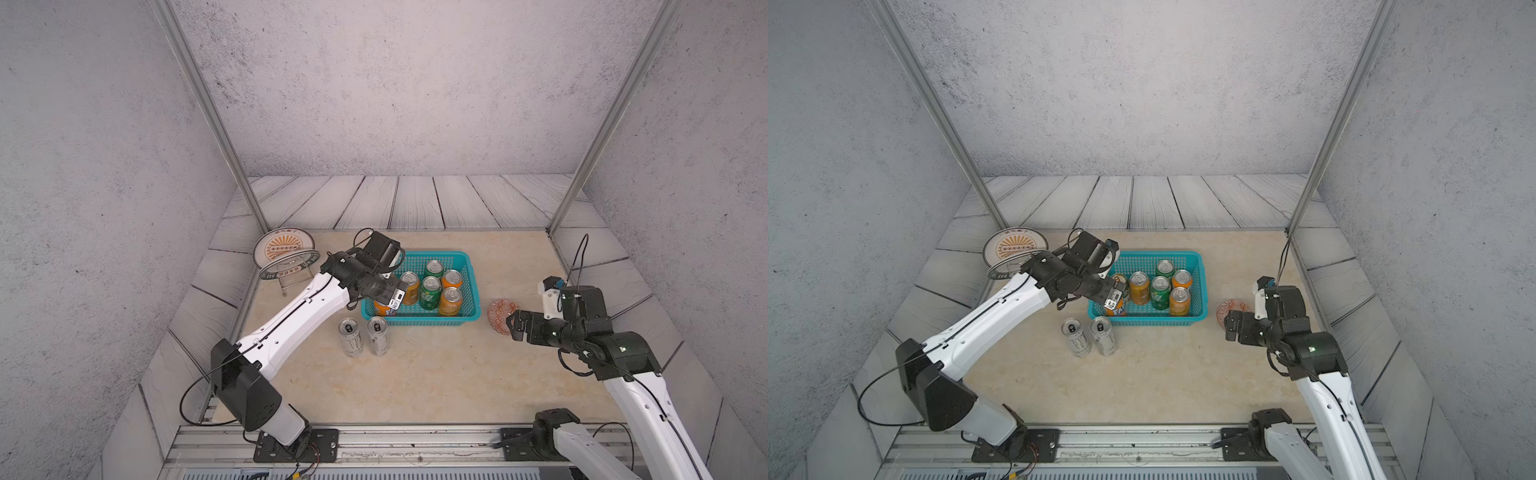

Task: Take out the drinks from the basket
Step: Pick up the drink from the basket.

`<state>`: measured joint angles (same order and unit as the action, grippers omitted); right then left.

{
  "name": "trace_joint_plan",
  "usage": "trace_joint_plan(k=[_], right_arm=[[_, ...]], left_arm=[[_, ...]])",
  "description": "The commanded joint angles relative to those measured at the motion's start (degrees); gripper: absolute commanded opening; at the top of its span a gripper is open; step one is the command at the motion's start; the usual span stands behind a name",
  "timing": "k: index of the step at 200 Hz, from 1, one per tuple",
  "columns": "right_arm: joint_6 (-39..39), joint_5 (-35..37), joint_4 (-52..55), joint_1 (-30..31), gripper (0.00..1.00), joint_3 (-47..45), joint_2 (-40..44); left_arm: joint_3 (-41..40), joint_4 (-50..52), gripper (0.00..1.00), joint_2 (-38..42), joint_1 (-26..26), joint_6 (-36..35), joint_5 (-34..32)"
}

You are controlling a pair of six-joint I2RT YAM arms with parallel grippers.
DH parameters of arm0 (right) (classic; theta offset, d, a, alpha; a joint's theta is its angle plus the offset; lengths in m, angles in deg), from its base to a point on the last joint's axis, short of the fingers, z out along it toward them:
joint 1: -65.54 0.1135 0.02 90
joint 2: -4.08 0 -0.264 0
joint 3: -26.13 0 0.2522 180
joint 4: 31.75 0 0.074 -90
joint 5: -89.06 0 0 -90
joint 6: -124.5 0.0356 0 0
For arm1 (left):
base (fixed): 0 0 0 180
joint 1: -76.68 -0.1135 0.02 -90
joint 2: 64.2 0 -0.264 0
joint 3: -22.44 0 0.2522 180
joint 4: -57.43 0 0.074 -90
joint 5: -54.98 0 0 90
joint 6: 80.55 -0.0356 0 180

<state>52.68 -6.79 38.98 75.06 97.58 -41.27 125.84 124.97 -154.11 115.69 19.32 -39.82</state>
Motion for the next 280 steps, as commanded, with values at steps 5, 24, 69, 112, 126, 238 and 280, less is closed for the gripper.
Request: trace_joint_plan(k=[5,24,69,112,126,238,280], right_arm=[[-0.16,0.35,1.03,-0.16,0.99,0.93,1.04],[-0.13,0.4,1.13,-0.19,1.0,0.76,1.14],[0.13,0.75,1.27,-0.13,0.99,0.32,1.58],[0.27,0.92,1.39,-0.22,1.0,0.05,1.94],[0.36,0.87,1.36,-0.22,0.99,-0.12,2.01],[0.1,0.4,0.7,-0.14,0.99,-0.3,1.49],[0.11,0.4,0.65,-0.21,0.99,-0.3,1.37]], left_arm=[[2.24,1.21,0.99,-2.62,-1.67,-1.56,2.6],[2.29,0.82,0.99,-5.04,-2.64,-1.81,3.55],[3.67,0.68,0.99,-11.58,-3.93,-1.74,5.36],[5.21,0.5,0.97,-16.42,-4.01,-0.25,5.11],[5.52,0.54,0.96,-17.78,-4.02,-0.07,4.8],[2.39,-0.79,0.91,-21.95,-4.02,0.59,4.0],[2.21,-1.11,0.87,-23.2,-4.02,0.75,3.63]])
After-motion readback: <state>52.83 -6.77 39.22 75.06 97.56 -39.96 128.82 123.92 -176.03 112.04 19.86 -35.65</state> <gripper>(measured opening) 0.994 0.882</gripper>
